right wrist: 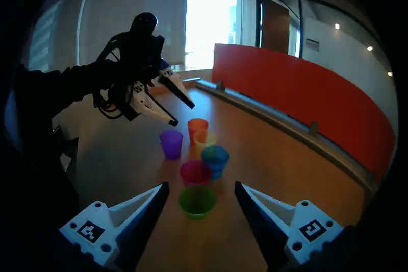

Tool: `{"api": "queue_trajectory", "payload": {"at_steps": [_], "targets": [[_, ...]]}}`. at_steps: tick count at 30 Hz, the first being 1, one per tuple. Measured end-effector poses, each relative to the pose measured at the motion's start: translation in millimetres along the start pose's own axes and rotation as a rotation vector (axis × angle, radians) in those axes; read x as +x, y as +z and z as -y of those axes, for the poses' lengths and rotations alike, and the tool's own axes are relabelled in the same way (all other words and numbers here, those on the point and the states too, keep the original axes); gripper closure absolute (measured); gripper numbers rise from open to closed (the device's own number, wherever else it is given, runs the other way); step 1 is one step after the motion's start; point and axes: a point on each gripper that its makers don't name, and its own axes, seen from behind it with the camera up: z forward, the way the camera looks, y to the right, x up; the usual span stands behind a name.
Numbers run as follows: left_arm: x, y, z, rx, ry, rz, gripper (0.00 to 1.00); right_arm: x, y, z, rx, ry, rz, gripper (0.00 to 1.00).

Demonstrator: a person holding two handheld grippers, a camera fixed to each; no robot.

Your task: Pour water

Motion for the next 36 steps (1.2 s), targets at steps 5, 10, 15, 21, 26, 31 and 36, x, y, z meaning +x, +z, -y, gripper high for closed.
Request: {"api": "queue_trajectory", "payload": {"at_steps": [5, 10, 15, 21, 26, 31, 36], "targets": [[-5.3, 12.5, 0.1, -0.030, 0.024, 0.041, 0.09, -7.3, 8.0, 2.4, 0.014, 0.002, 0.021, 0.00], [-10.0, 25.7, -2.8, -0.059, 0.046, 0.079, 0.08, -11.8, 15.6, 5.6, 0.030, 0.003, 0.034, 0.01], [-13.8, 38.1, -6.6, -0.085, 0.071, 0.118, 0.08, -15.3, 20.5, 7.0, 0.043, 0.003, 0.046, 0.00], [-19.1, 52.2, -11.4, -0.118, 0.086, 0.160, 0.08, -19.6, 24.4, 7.9, 0.052, -0.002, 0.055, 0.00], [-27.0, 62.4, -13.9, -0.142, 0.095, 0.199, 0.08, -22.8, 26.9, 7.2, 0.060, -0.001, 0.060, 0.00], [-33.9, 74.2, -14.8, -0.157, 0.111, 0.228, 0.08, -23.9, 28.6, 5.0, 0.063, 0.003, 0.060, 0.00], [-35.5, 83.2, -13.8, -0.164, 0.126, 0.244, 0.08, -25.7, 30.6, 2.6, 0.065, 0.005, 0.062, 0.00]]}}
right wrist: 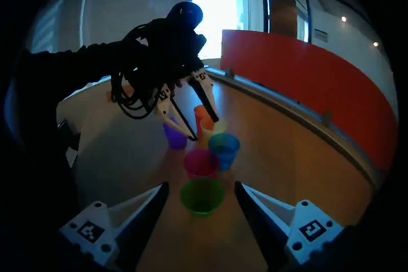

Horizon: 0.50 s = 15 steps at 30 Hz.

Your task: Pour water

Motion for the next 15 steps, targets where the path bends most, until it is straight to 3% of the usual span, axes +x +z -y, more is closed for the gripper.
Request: {"api": "queue_trajectory", "payload": {"at_steps": [15], "targets": [[-3.3, 20.6, 9.1, -0.003, 0.024, 0.055, 0.08, -7.5, 4.6, -3.9, 0.010, 0.016, 0.000, 0.00]]}}
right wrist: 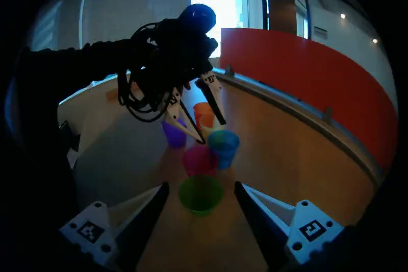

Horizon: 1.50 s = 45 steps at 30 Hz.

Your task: Pour water

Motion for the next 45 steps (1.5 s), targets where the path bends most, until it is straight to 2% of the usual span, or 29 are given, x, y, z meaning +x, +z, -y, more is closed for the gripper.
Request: {"api": "queue_trajectory", "payload": {"at_steps": [8, 26, 45], "targets": [[-2.4, 7.7, 1.3, 0.001, 0.011, 0.022, 0.08, -2.4, 0.4, -3.1, 0.001, 0.004, 0.000, 0.00], [5.9, 22.7, 0.8, -0.011, 0.005, 0.024, 0.08, -5.6, 1.1, -3.2, 0.003, 0.001, 0.002, 0.00], [3.5, 39.1, 1.3, -0.009, -0.003, 0.025, 0.08, -10.8, 2.4, -6.3, -0.001, 0.017, 0.004, 0.00]]}}
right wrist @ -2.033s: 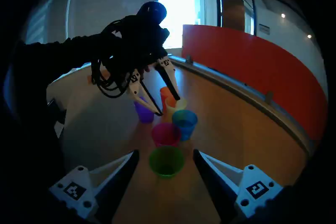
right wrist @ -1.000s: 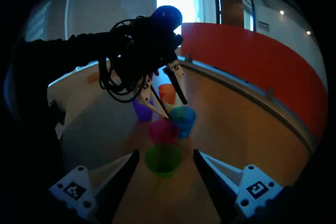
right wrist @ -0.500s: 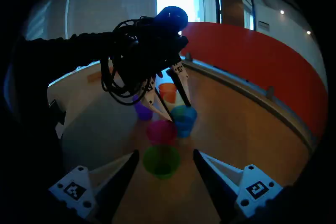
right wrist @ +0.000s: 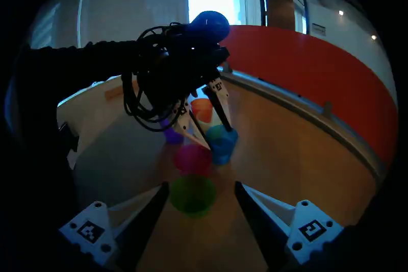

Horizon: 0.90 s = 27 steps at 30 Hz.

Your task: Pour water

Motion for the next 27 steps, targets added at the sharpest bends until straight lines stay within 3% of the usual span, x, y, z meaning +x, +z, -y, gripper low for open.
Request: {"api": "queue_trajectory", "payload": {"at_steps": [17, 27], "targets": [[0.3, -0.3, 2.2, 0.030, -0.016, -0.006, 0.11, -2.6, -2.7, -0.3, -0.005, 0.011, -0.005, 0.00], [14.1, -10.2, 9.9, 0.055, -0.044, -0.064, 0.12, -3.8, -1.8, -1.3, -0.010, 0.024, -0.007, 0.00]]}}
